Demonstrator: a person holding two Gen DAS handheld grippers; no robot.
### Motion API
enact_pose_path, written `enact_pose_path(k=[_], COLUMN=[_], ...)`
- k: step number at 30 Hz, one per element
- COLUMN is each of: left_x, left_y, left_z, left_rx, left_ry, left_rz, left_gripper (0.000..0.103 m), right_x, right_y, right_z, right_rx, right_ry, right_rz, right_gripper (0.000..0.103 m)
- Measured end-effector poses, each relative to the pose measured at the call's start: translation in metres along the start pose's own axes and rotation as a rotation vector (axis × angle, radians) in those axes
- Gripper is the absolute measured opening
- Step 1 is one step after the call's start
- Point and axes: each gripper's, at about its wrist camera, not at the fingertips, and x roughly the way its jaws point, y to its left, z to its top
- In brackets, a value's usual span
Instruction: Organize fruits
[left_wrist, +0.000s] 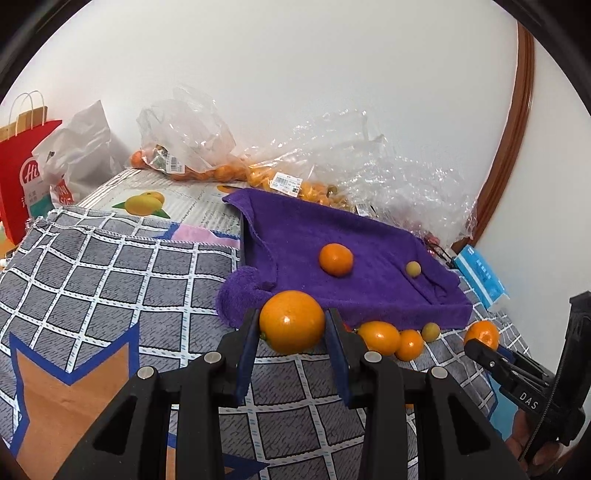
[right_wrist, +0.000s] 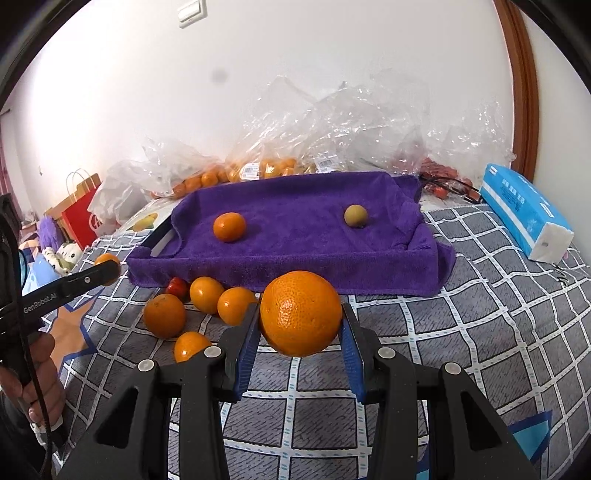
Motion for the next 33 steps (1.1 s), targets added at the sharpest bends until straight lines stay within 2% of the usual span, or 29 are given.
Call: enact_pose_path(k=[4, 9, 13, 17, 30, 33], left_x=[-0.002, -0.004, -0.006, -0.008, -0.009, -0.009], left_y=[0.001, 0.001, 0.003, 0.006, 0.004, 0.006], left_z=[0.001, 0.001, 0.002, 0.003, 0.004, 0.007], left_rx=[-0.001, -0.001, -0.015, -0.033, -0.021, -0.036], left_ry=[-0.019, -0.023, -0.034, -0.039, -0.052, -0.039], left_rz=[0.020, 0.019, 0.009, 0.008, 0.016, -0.002], left_gripper=[0.034, 0.034, 0.034, 0.034, 0.034, 0.034], right_x=[-0.007, -0.007, -0.014, -0.021, -0.030, -0.032], right_y=[0.000, 0.005, 0.009, 0.015, 0.019, 0.019], right_z=[0.000, 0.001, 0.006, 0.014, 0.049, 0.053], right_rx=[-0.001, -0.023, -0.015, -0.041, -0.040, -0.036], right_ry=[-0.033, -0.033, -0.031, -0.034, -0.093, -0.110], right_rz=[0.006, -0.020, -0.007, -0.071, -0.049, -0.051], right_gripper=[0.042, 0.042, 0.042, 0.042, 0.042, 0.042])
